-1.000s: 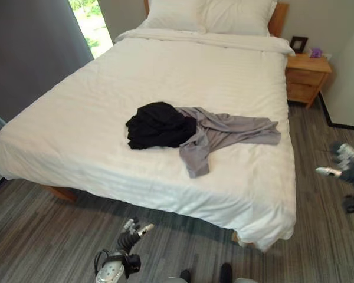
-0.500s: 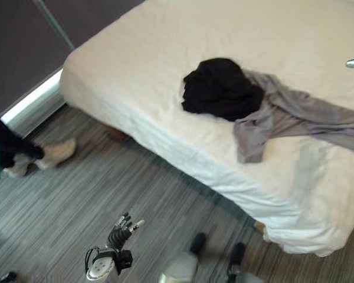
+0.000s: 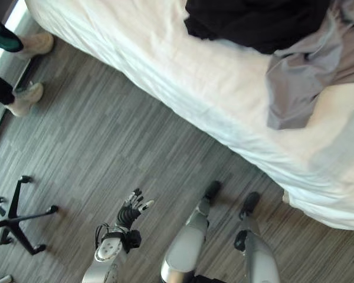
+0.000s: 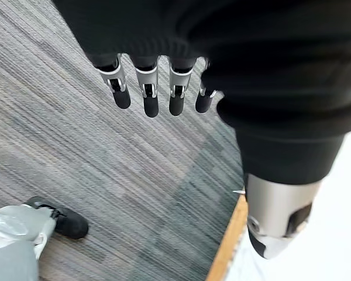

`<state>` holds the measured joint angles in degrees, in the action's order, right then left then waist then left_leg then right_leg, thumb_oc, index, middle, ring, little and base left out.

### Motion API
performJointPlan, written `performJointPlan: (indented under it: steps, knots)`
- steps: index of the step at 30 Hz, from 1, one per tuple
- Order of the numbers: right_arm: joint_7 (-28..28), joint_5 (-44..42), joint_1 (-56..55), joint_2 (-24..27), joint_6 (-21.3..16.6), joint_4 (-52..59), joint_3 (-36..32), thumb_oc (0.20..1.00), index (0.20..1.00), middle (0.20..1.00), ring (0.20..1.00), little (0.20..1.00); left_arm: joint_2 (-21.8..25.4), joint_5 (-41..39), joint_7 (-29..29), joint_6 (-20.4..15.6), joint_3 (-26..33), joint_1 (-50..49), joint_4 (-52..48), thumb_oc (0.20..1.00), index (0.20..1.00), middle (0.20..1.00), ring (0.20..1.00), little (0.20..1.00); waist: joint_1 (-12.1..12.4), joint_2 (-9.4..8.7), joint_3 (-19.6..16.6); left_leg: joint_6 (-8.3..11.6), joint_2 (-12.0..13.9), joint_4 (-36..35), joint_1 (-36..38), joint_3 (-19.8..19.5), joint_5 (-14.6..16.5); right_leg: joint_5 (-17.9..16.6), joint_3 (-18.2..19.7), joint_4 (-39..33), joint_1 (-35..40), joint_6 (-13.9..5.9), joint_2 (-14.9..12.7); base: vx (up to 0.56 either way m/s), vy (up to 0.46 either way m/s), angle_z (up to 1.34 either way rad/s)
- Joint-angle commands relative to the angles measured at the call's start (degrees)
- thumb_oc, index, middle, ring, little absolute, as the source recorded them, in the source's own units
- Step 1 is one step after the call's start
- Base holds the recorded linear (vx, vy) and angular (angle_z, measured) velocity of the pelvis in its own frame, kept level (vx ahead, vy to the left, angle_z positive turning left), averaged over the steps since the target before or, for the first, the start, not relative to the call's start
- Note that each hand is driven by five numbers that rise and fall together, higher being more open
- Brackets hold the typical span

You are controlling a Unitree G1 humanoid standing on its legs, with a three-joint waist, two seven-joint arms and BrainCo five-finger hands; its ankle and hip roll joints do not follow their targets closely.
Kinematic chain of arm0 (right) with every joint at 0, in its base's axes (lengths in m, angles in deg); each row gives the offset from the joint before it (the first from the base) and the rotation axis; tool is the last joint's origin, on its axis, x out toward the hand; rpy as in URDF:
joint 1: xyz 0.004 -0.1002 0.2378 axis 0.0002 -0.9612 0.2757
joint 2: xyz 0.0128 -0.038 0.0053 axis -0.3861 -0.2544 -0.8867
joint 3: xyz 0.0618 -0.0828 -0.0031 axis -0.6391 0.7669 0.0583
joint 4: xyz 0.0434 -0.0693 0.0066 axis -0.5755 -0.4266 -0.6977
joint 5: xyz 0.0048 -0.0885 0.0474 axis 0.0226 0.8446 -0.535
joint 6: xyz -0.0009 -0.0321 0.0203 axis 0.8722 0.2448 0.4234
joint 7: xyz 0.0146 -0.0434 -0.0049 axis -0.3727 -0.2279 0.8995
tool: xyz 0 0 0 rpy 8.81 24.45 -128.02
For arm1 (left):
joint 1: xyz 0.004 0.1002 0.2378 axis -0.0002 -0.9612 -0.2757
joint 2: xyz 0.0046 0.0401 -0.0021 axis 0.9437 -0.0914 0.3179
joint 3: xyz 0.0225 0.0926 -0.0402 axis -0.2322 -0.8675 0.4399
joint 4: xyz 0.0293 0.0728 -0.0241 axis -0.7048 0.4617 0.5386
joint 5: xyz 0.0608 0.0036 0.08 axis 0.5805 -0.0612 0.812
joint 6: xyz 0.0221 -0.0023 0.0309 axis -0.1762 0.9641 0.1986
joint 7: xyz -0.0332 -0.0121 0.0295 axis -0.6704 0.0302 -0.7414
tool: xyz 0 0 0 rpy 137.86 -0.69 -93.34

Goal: Pick up bed clothes into laundry basket.

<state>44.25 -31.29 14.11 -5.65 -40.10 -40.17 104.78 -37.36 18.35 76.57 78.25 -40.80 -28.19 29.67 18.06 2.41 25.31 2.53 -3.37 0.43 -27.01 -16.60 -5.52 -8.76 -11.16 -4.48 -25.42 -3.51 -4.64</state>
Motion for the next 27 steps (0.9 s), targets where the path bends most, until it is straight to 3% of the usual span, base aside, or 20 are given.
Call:
performJointPlan:
  steps: [1, 2, 7, 8, 9, 13, 15, 19, 21, 22, 23, 24, 26, 27]
  knots:
    - [1.3, 5.4, 0.7, 3.8, 0.9, -1.9, 8.1, 1.0, 1.0, 1.0, 1.0, 1.0, 2.1, -2.4, 1.5, -2.5, -0.8, 0.4, -4.3, 1.0, 1.0, 1.0, 1.0, 1.0, 0.2, -2.07, -0.1, 0.34, -0.8, -0.6, -1.3, -2.0, -0.6, 0.7, 3.8, 0.1, 1.0, -5.0, -2.1, -0.01, 0.063, -0.05]
    - [1.5, 8.3, -1.0, 3.2, 1.2, -2.0, 8.9, 0.2, 0.2, 0.2, 0.2, 0.2, 1.9, -2.3, 1.6, -2.7, -1.3, 1.4, -4.3, 1.0, 1.0, 1.0, 1.0, 1.0, -0.4, -2.07, -0.1, 0.23, -1.0, -0.4, -1.2, -1.8, -0.7, 0.6, 4.0, 0.2, 1.0, -5.07, -2.3, 0.02, 0.065, -0.09]
    - [1.0, 10.2, -14.5, 0.4, -0.1, 6.9, 3.5, 0.2, 0.2, 0.2, 0.2, 0.2, 3.5, -2.8, 3.1, -3.9, 2.4, 2.3, -6.8, 1.0, 1.0, 1.0, 1.0, 1.0, -2.6, -2.29, 0.0, -0.15, -1.1, -0.4, 1.9, -1.1, 0.1, 1.1, 5.1, 0.4, 3.3, -5.07, -2.6, 0.01, 0.068, -0.06]
    - [1.6, 10.5, -25.2, 0.3, -1.6, 17.6, -1.0, 0.2, 0.2, 0.2, 0.2, 0.2, 6.4, -3.3, 3.8, -5.0, 8.2, 0.9, -10.4, 1.0, 1.0, 1.0, 1.0, 1.0, -4.7, -2.33, -0.3, -0.21, -0.9, -0.7, 4.5, -0.4, 0.9, 1.5, 5.6, 0.7, 5.1, -4.91, -2.8, 0.02, 0.072, -0.11]
    - [1.5, 10.5, -25.5, 0.3, -1.6, 17.8, -1.3, 0.2, 0.2, 0.2, 0.2, 0.2, 6.5, -3.3, 3.8, -5.0, 8.2, 0.8, -10.5, 1.0, 1.0, 1.0, 1.0, 1.0, -4.7, -2.46, -0.4, -0.22, -1.0, -0.7, 4.3, -0.4, 0.7, 1.4, 5.6, 0.6, 4.9, -4.97, -2.9, 0.04, 0.068, -0.16]
    - [3.1, 10.6, -44.5, 1.3, -3.2, 33.3, -12.4, 0.2, 0.2, 0.2, 0.2, 0.2, 13.6, -4.4, 3.9, -6.6, 15.9, 0.1, -12.9, 1.0, 1.0, 1.0, 1.0, 1.0, -7.2, -2.1, -1.8, -0.34, -0.7, -1.4, 7.4, 0.5, 1.4, 2.1, 5.8, 0.8, 7.3, -4.99, -3.4, 0.04, 0.034, -0.19]
    - [4.3, 8.1, -51.7, 0.0, -3.6, 37.3, -18.2, 0.2, 0.2, 0.2, 0.2, 0.2, 17.8, -3.7, 3.6, -6.8, 17.9, 1.4, -13.2, 1.0, 1.0, 1.0, 1.0, 1.0, -8.2, -1.73, -2.8, -0.52, -0.7, -1.4, 8.8, 0.7, 1.9, 2.6, 5.9, 0.8, 8.4, -5.02, -3.6, 0.08, 0.014, -0.09]
    - [8.0, 2.7, -66.5, -6.1, -4.4, 46.8, -28.5, 0.2, 0.2, 0.2, 0.2, 0.2, 32.9, -2.6, 1.4, -6.4, 22.1, 7.5, -17.6, 1.0, 1.0, 1.0, 1.0, 1.0, -11.6, -1.43, -6.0, -0.87, 0.1, -2.4, 13.0, 2.0, 3.0, 3.4, 6.6, 0.3, 11.5, -5.09, -3.4, 0.09, 0.011, -0.15]
    - [9.7, 1.6, -69.6, -10.1, -4.0, 50.5, -28.7, 0.2, 0.2, 0.2, 0.2, 0.2, 42.9, -0.2, 0.8, -4.5, 16.0, 19.5, -14.1, 1.0, 1.0, 1.0, 1.0, 1.0, -14.6, -1.75, -7.9, -0.91, 0.8, -3.1, 14.8, 2.9, 3.4, 3.6, 7.4, 0.1, 12.4, -5.21, -3.0, 0.08, -0.014, -0.21]
    - [10.2, 1.1, -70.3, -11.0, -3.9, 52.2, -29.0, 0.2, 0.2, 0.2, 0.2, 0.2, 46.6, 1.9, 0.4, -3.6, 10.7, 26.5, -11.3, 1.0, 1.0, 1.0, 1.0, 1.0, -15.3, -1.92, -8.3, -0.91, 1.1, -3.5, 15.2, 3.4, 3.4, 3.6, 7.8, 0.1, 12.3, -5.27, -2.8, 0.05, -0.001, -0.39]
    - [10.9, 0.0, -70.4, -12.7, -4.0, 55.4, -27.7, 0.2, 0.2, 0.2, 0.2, 0.2, 48.5, 3.9, 1.7, -2.3, 2.9, 37.8, -6.3, 1.0, 1.0, 1.0, 1.0, 1.0, -17.9, -2.06, -8.9, -0.91, 1.6, -3.7, 15.3, 4.3, 3.4, 3.4, 8.4, 0.1, 12.0, -5.37, -2.6, 0.02, 0.01, -0.44]
    - [10.7, -0.2, -71.1, -13.4, -4.0, 56.4, -28.2, 0.2, 0.2, 0.2, 0.2, 0.2, 48.0, 3.3, 2.1, -2.3, -4.3, 46.7, -2.0, 1.0, 1.0, 1.0, 1.0, 1.0, -18.0, -2.28, -9.0, -0.93, 1.7, -3.8, 15.4, 4.4, 3.4, 3.3, 8.5, 0.2, 12.0, -5.41, -2.5, 0.01, 0.009, -0.51]
    - [10.0, -1.6, -71.8, -15.9, -4.3, 59.7, -27.7, 0.2, 0.2, 0.2, 0.2, 0.2, 44.5, 11.5, 5.2, 1.1, -20.0, 69.7, 11.3, 1.0, 1.0, 1.0, 1.0, 1.0, -21.3, -2.9, -9.1, -0.94, 2.5, -4.0, 15.1, 5.5, 3.2, 2.8, 9.3, 0.2, 11.0, -5.67, -2.0, -0.02, 0.007, -0.45]
    - [9.6, -2.1, -72.2, -16.9, -4.3, 60.5, -28.1, 0.2, 0.2, 0.2, 0.2, 0.2, 42.0, 12.7, 6.4, 2.0, -23.8, 75.6, 16.0, 1.0, 1.0, 1.0, 1.0, 1.0, -21.5, -3.65, -8.8, -0.94, 2.7, -4.0, 15.0, 5.8, 3.2, 2.7, 9.6, 0.2, 10.7, -5.73, -1.8, -0.04, 0.01, -0.4]
